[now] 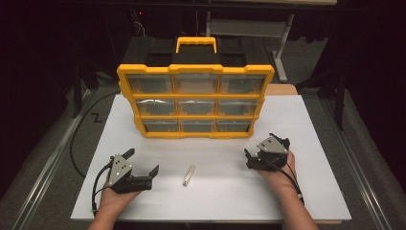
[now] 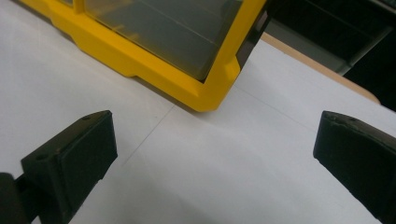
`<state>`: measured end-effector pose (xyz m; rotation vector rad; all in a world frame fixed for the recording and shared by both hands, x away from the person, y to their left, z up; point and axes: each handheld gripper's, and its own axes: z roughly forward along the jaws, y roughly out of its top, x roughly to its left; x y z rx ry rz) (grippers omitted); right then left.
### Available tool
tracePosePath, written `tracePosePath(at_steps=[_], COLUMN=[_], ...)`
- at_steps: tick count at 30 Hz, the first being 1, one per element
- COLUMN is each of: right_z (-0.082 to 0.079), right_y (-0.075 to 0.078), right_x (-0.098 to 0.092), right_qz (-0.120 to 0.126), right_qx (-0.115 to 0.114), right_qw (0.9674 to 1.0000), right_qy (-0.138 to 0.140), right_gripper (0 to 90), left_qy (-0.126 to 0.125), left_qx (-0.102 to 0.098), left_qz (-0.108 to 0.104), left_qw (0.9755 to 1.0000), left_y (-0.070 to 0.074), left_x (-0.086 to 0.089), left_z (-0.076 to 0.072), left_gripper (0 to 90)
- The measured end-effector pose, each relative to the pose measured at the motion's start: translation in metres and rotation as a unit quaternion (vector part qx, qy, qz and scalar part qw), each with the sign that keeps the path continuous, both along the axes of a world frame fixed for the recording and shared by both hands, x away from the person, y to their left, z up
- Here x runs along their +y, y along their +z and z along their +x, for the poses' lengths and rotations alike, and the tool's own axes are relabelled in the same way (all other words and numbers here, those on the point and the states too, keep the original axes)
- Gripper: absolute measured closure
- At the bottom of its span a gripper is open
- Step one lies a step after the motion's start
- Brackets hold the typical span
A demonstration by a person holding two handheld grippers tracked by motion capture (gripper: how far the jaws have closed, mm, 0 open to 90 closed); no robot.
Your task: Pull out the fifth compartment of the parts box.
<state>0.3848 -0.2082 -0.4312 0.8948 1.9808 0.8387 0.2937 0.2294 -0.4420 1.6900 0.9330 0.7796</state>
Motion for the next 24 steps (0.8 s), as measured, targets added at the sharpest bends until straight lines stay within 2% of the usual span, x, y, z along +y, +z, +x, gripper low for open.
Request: tracePosePath(at_steps=[3,4,7,9,11,16,17,18,19,20,22,24], right_z=[-0.002,-0.002,-0.004,-0.005,-0.007,-0.01,-0.011,-0.011,-0.012,-0.012,-0.013,-0.013], right_y=[-0.001,-0.001,-0.003,-0.004,-0.005,-0.005,-0.004,-0.004,-0.005,-0.005,-0.004,-0.005], right_x=[0.004,0.004,0.011,0.013,0.018,0.024,0.026,0.026,0.028,0.028,0.03,0.031], right_qz=[-0.022,-0.022,-0.052,-0.058,-0.086,-0.108,-0.121,-0.121,-0.134,-0.134,-0.155,-0.161], right_qx=[-0.004,-0.004,-0.007,-0.006,-0.013,-0.02,-0.023,-0.023,-0.027,-0.027,-0.033,-0.035], right_qw=[0.9997,0.9997,0.9985,0.9982,0.9959,0.9936,0.9919,0.9919,0.9901,0.9901,0.9866,0.9858], right_qy=[0.005,0.005,0.015,0.017,0.024,0.028,0.031,0.031,0.032,0.032,0.036,0.036], right_gripper=[0.7,0.7,0.7,0.7,0.7,0.7,0.7,0.7,0.7,0.7,0.6,0.7], left_qy=[-0.004,-0.004,-0.009,-0.008,-0.008,-0.011,-0.012,-0.012,-0.014,-0.015,-0.016,-0.018], left_qx=[0.003,0.003,0.001,0.002,0.0,-0.002,-0.003,-0.003,-0.003,-0.003,-0.004,-0.007], left_qz=[0.003,0.003,0.005,0.005,0.003,0.002,0.002,0.001,0.001,0.001,0.0,0.0], left_qw=[1.0,1.0,0.9999,1.0,1.0,0.9999,0.9999,0.9999,0.9999,0.9999,0.9999,0.9998], left_y=[0.0,0.0,0.0,0.0,0.0,0.0,0.0,0.0,0.0,0.0,0.0,0.0], left_x=[-0.001,-0.001,-0.001,-0.001,0.0,0.0,0.0,0.0,0.0,0.0,0.0,0.0], left_z=[0.0,0.0,0.0,0.0,0.0,0.0,-0.001,-0.001,-0.001,-0.001,-0.001,-0.001], left_gripper=[0.2,0.3,0.2,0.2,0.2,0.2,0.2,0.2,0.2,0.2,0.3,0.3])
